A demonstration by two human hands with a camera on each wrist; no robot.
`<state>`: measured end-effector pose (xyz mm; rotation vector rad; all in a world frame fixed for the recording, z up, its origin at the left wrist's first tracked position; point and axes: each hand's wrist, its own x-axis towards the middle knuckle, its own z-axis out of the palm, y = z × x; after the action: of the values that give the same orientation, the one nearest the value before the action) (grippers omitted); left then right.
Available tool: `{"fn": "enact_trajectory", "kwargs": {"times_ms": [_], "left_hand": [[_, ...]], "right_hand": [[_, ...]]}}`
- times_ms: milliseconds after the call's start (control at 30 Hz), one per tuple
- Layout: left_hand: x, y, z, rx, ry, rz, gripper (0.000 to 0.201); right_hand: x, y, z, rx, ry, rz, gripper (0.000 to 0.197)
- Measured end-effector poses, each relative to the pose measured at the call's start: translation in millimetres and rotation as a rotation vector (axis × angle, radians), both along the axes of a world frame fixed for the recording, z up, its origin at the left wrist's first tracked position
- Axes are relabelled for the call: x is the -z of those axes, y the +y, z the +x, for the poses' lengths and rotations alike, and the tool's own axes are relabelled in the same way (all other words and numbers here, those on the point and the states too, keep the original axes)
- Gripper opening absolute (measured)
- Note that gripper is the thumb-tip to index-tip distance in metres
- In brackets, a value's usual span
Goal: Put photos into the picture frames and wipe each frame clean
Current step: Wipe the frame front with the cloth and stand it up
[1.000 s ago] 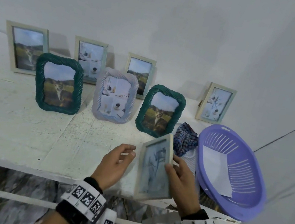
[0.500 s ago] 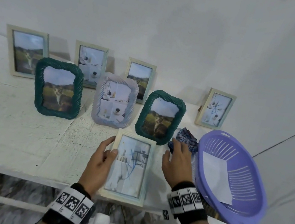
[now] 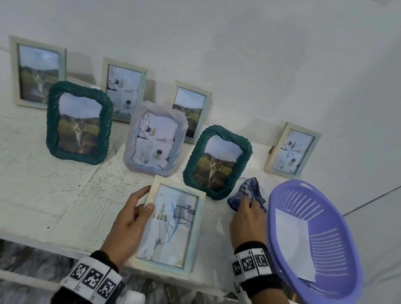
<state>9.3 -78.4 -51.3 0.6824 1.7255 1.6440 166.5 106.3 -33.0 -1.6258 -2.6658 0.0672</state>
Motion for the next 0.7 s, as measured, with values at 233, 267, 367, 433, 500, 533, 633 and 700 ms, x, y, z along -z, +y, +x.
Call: {"fn": "enact_trajectory", "kwargs": {"times_ms": [233,267,367,433,500,533,633,700], "left_hand": [[3,3,1,0.004,-0.003,0.006,0.035],[3,3,2,0.009,0.003,0.008,0.036],[6,5,8,0.039,-0.036,0.036,0.037],[6,6,12,0.046,-0.052,0.063,0.037],[5,6,16,0.053,-0.028,0.079,0.038],[4,5,18,0.056,-0.025,0.088,0.039],[1,5,23,0.041,-0.019,0.113,0.039],[-1,6,25,0.022,0.001,0.112,0.039]], "right_hand": [[-15,-89,20,-0.191,0.547,0.169,0.036],[-14,-100,20,-0.273,0.561,0.164,0.039],[-12,-122,18,-0.484,0.411,0.014,0.038],[-10,-128,16,-0.488,0.333,-0.068,0.044],[-13,-128,12,-0.445,0.348,-0.061,0.047],[-15,-126,8,-0.422,0.357,-0.039,0.05],[-15,-117,-6,-0.371,0.294,0.009,0.056],[-9,-112,-13,-0.379,0.235,-0.008,0.049]]}}
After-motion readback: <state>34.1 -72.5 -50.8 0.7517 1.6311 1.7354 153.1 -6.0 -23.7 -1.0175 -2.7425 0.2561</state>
